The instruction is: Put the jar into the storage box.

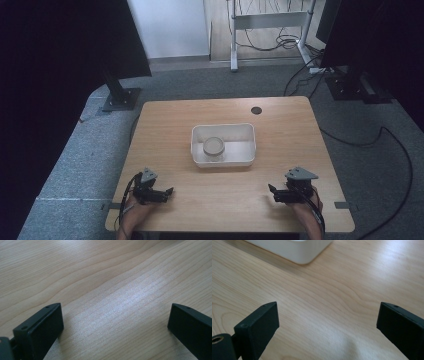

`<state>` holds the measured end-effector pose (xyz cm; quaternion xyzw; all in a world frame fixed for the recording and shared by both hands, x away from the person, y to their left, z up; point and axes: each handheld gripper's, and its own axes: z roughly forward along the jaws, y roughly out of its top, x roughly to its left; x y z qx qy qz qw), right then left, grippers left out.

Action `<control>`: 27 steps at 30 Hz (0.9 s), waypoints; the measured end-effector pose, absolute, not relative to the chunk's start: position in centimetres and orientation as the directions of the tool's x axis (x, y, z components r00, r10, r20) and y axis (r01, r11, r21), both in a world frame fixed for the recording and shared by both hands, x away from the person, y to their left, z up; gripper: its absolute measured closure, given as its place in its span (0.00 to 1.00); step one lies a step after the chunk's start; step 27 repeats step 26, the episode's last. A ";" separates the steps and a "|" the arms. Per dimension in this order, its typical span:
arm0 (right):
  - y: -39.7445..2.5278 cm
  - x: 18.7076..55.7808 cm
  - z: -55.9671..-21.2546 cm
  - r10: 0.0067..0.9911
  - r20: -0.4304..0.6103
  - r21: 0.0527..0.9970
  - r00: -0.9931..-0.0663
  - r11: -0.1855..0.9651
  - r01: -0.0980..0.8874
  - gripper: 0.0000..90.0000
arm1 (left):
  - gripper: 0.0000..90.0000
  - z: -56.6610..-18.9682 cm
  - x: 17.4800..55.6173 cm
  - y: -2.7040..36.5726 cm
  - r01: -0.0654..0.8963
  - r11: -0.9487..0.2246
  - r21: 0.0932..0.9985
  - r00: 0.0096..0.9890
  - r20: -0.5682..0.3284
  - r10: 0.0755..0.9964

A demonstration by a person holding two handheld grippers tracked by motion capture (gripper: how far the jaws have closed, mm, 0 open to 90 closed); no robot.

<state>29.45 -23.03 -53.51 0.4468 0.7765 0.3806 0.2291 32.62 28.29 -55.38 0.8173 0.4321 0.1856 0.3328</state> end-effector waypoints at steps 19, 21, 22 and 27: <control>-25.8 27.1 -55.4 0.899 0.011 0.770 -0.438 0.272 0.578 0.04 | 0.00 -55.4 32.6 28.3 0.584 -0.403 0.704 0.554 0.016 0.832; -25.9 26.8 -55.6 0.901 0.014 0.764 -0.433 0.270 0.587 0.04 | 0.00 -55.4 32.6 28.3 0.584 -0.403 0.704 0.555 0.017 0.832; -26.0 26.8 -55.6 0.902 0.013 0.761 -0.433 0.272 0.589 0.04 | 0.00 -55.4 32.6 28.3 0.584 -0.403 0.704 0.555 0.017 0.832; -26.2 26.4 -56.0 0.905 0.017 0.746 -0.424 0.271 0.609 0.05 | 0.00 -55.4 32.6 28.3 0.584 -0.403 0.704 0.554 0.016 0.832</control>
